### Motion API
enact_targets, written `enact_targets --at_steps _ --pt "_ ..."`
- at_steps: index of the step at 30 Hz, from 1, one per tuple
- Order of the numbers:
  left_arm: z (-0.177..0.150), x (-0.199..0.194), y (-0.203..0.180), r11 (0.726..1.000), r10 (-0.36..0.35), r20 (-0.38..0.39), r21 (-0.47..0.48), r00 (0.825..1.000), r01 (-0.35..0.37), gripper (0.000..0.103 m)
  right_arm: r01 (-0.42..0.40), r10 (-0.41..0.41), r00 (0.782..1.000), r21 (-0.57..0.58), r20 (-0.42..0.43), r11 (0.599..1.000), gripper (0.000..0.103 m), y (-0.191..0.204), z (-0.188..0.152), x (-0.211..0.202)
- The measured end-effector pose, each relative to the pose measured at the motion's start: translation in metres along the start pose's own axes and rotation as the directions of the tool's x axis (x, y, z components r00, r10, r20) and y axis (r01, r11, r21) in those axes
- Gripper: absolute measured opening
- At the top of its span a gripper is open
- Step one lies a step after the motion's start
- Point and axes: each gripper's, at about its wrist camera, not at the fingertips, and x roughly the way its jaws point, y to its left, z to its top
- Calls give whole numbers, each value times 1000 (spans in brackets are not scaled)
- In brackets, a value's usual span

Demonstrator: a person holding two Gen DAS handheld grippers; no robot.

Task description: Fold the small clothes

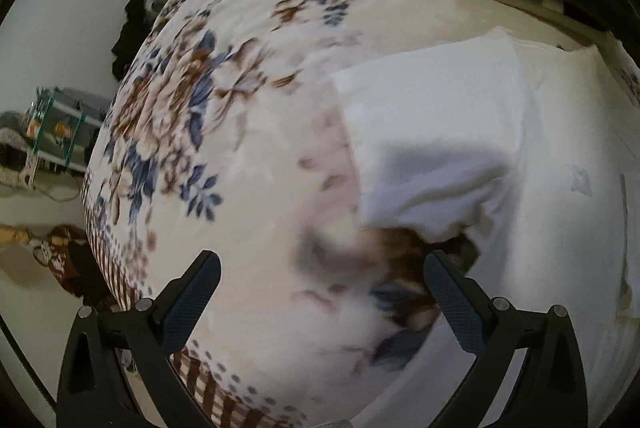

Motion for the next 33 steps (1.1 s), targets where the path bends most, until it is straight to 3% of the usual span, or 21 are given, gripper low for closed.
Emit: enact_targets --at_steps 1,2,5,9,11,13,15,17,18,19,20,21,22,24,25,26,28,29,30,32,33 --pt "-1 1 4 1000 1 -2 -9 1000 -1 103 4 -6 998 19 62 1000 39 -6 -4 -19" --pt "-1 4 10 1000 0 -5 -20 1000 0 103 29 -33 995 37 96 999 44 -13 -8 -29" --pt "-3 14 22 999 -3 -22 -46 1000 2 103 121 -137 980 117 145 986 49 -43 -15 -45" --pt "-1 30 34 995 -43 -81 -91 996 36 103 236 -242 969 118 40 965 49 -70 -20 6" --pt "3 34 41 984 -118 -107 -149 987 101 103 264 -252 962 127 -103 956 49 -84 -32 45" --pt "6 38 46 959 -217 -124 -210 968 189 103 244 -222 964 151 -148 958 49 -88 -47 58" --pt "8 52 52 869 -431 -148 -335 890 365 103 228 -217 973 167 -83 959 49 -86 -55 42" --pt "5 79 53 666 -681 -130 -517 720 537 103 202 -206 979 230 -6 952 49 -93 -54 21" --pt "4 91 52 577 -751 -105 -584 651 571 102 172 -189 981 282 33 944 49 -100 -54 9" --pt "1 106 49 480 -805 -66 -655 589 583 97 156 -179 983 315 47 936 49 -106 -55 2" --pt "0 116 46 428 -824 -33 -692 566 581 89 142 -171 984 343 54 928 49 -115 -58 -3" --pt "1 123 43 418 -816 -18 -709 578 568 81 134 -166 985 369 56 920 49 -121 -58 -6" --pt "4 128 41 430 -799 -14 -712 601 555 65 139 -173 983 391 53 910 49 -127 -58 -10" --pt "14 127 38 486 -753 -9 -682 658 547 33 160 -195 980 412 46 897 49 -138 -60 -18" --pt "18 124 35 516 -732 -9 -660 681 546 8 169 -206 977 415 45 894 49 -138 -62 -19" --pt "26 114 33 570 -694 1 -610 720 551 4 176 -214 976 411 48 894 49 -137 -65 -20" --pt "38 92 24 661 -637 41 -485 770 572 4 178 -217 975 400 55 899 49 -136 -71 -18" --pt "45 68 11 751 -575 76 -346 814 563 3 169 -209 976 396 61 903 49 -136 -73 -20" --pt "48 43 -5 813 -532 120 -204 838 545 3 153 -194 979 392 66 907 49 -147 -78 -28" --pt "45 2 -45 880 -473 180 51 862 472 3 143 -184 980 392 70 909 49 -150 -90 -31" --pt "40 -11 -64 875 -484 186 142 855 464 3 142 -184 980 393 71 908 49 -153 -95 -25"
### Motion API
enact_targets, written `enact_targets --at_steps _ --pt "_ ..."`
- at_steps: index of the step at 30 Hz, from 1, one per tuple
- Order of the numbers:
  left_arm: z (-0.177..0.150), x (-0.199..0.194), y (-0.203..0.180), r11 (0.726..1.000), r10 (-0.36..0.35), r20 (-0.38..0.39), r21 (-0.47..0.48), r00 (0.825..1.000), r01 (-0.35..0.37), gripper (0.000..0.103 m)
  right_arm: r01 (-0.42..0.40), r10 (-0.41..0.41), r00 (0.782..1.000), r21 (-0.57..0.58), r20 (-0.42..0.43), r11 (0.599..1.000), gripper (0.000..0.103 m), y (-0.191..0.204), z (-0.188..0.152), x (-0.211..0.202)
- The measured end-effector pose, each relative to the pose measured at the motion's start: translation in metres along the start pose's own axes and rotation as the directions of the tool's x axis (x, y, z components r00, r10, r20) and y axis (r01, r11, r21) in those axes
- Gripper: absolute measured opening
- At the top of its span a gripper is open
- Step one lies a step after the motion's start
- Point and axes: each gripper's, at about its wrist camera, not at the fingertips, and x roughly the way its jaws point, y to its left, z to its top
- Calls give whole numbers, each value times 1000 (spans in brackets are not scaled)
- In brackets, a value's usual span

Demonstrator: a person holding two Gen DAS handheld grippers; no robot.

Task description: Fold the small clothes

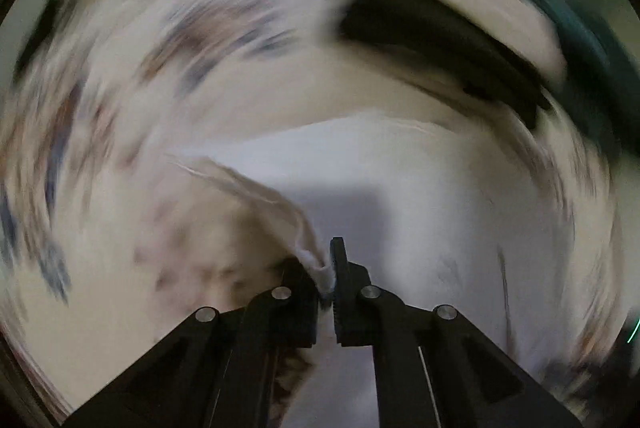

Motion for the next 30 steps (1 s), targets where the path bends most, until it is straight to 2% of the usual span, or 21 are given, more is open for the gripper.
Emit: enact_targets --at_steps 2,4,6,8,12,13,14,15,16,17,21,24,26,27,29,30 --pt "-8 0 -45 988 -27 -38 149 999 32 3 -2 2 1000 17 -2 1000 49 -5 2 1" --pt "-32 10 -90 953 -53 -109 290 993 83 5 -14 14 1000 31 -1 999 49 -10 2 -6" --pt "-53 19 -116 922 -16 -163 378 986 78 8 -13 12 1000 28 8 1000 49 -11 -1 -13" --pt "-73 23 -126 910 -6 -205 406 979 90 8 -13 13 1000 16 24 1000 49 -7 -3 -17" --pt "-101 24 -120 921 32 -264 382 964 73 12 3 -3 999 -6 44 1000 49 -15 -2 -39" --pt "-103 22 -117 929 37 -276 364 960 69 20 8 -8 999 -9 46 1000 49 -17 -1 -43" --pt "-106 21 -106 939 37 -297 336 954 68 37 10 -9 999 -14 49 1000 49 -18 -1 -46" --pt "-107 19 -98 945 45 -305 321 951 59 49 11 -10 999 -23 51 1000 49 -19 -2 -51" --pt "-105 17 -88 954 60 -309 298 949 37 74 14 -12 999 -27 51 1000 49 -20 -3 -53" --pt "-104 12 -81 960 70 -303 278 950 18 85 11 -9 999 -30 50 999 49 -19 -3 -54" --pt "-84 1 -44 970 151 -226 219 962 -101 85 -27 29 999 -77 21 997 49 3 -4 -53" --pt "-65 6 -24 967 212 -177 181 961 -180 85 -38 40 999 -120 17 992 49 28 -6 -52" --pt "-49 23 -23 962 239 -154 169 959 -212 85 -43 46 999 -136 18 990 49 40 -9 -55" --pt "-42 38 -25 959 252 -162 178 954 -222 85 -41 44 999 -141 19 989 49 44 -10 -56" --pt "-37 76 -34 953 271 -227 200 935 -227 87 -25 29 999 -145 20 989 49 45 -11 -61" --pt "-36 81 -36 954 274 -227 191 935 -233 87 -15 18 1000 -146 20 989 49 45 -11 -62"
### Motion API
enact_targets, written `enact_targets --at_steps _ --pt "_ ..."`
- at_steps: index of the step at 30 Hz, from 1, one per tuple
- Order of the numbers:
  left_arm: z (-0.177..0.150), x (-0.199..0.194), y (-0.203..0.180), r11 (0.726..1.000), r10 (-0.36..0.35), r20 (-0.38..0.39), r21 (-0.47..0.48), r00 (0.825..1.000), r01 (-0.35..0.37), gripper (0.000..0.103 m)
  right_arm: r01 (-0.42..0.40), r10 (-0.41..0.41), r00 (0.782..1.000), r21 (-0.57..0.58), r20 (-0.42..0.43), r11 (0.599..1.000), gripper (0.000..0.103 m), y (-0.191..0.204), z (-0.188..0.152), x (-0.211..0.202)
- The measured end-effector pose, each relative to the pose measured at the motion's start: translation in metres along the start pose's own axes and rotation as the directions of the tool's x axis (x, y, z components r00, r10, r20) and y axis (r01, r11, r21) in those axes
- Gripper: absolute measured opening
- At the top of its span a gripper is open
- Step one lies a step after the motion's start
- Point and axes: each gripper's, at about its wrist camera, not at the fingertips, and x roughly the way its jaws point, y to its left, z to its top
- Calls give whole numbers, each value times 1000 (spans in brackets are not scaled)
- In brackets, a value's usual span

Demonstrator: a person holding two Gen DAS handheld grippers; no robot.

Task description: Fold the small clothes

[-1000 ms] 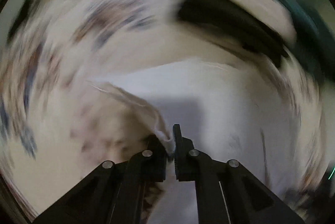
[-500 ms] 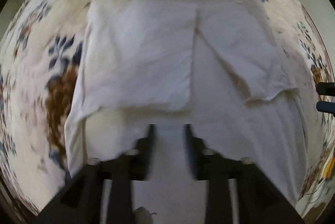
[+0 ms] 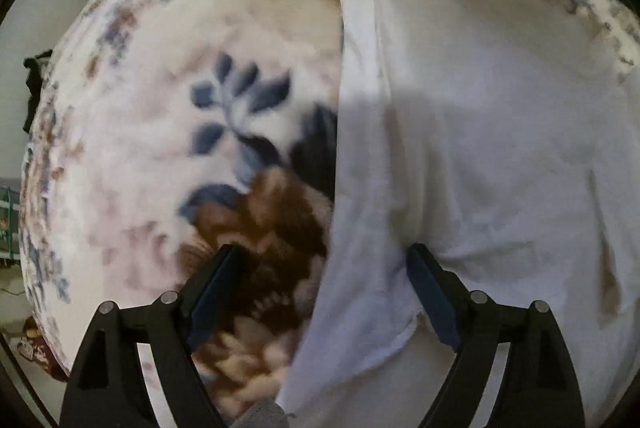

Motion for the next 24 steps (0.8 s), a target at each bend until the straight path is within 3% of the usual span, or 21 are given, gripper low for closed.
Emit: enact_targets --at_steps 7,11,14,16,20,24 --pt "-44 -86 12 998 29 122 -64 992 -22 86 38 -39 999 -58 -11 998 49 -32 12 -32" --pt "-83 -131 -18 991 92 120 -111 989 -79 86 31 -36 998 -108 -46 994 50 -56 22 -41" --pt "-125 -157 -67 985 130 68 -119 989 -121 86 34 -48 995 -162 -85 986 50 -79 35 -42" --pt "-151 -165 -101 984 126 24 -126 992 -122 86 85 -106 988 -186 -111 979 50 -98 46 -41" --pt "-214 -160 -174 990 21 -149 -134 989 -42 86 111 -146 978 -213 -152 971 50 -135 61 -52" --pt "-262 -141 -247 990 -68 -229 -135 971 38 86 135 -172 973 -221 -157 966 50 -171 74 -68"
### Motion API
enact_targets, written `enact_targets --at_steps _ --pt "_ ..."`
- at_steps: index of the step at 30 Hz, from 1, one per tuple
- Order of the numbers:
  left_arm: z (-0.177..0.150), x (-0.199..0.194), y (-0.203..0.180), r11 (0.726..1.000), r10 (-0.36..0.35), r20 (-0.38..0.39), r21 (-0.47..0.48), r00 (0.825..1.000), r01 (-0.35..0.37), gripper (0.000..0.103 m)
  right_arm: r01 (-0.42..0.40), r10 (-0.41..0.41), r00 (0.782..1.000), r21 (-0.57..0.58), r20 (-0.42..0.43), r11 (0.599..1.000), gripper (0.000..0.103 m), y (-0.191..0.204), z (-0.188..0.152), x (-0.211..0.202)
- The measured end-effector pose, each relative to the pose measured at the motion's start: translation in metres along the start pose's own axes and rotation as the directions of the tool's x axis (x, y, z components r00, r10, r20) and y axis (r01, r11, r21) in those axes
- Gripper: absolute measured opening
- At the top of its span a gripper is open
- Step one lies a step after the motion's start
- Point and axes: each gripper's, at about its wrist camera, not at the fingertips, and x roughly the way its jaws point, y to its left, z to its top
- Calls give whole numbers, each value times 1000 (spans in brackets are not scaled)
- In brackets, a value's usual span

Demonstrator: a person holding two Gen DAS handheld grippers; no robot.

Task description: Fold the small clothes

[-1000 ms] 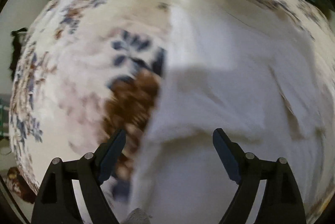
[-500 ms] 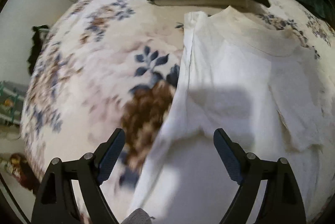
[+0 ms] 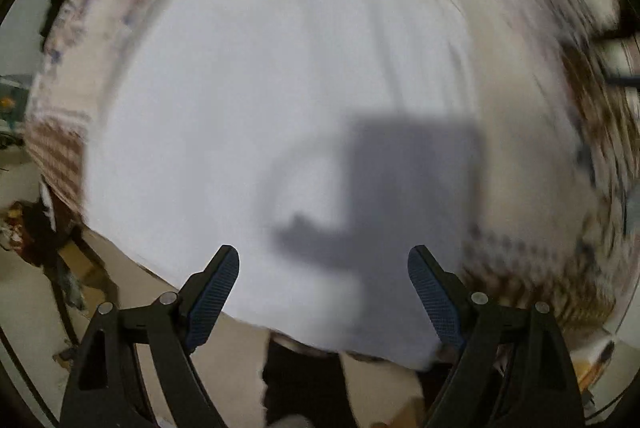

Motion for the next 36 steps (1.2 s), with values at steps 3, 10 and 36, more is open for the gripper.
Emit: enact_targets --at_steps 3,10,36 --pt "-22 40 -38 998 -52 -78 15 996 53 86 28 -28 1000 13 -6 1000 50 -27 5 -2" --pt "-35 61 -47 998 -50 29 44 998 49 4 -7 7 1000 -3 -25 1000 50 -30 33 3" --pt "-37 -59 158 932 -272 247 -173 930 318 1 -164 188 974 -185 125 969 4 230 177 23"
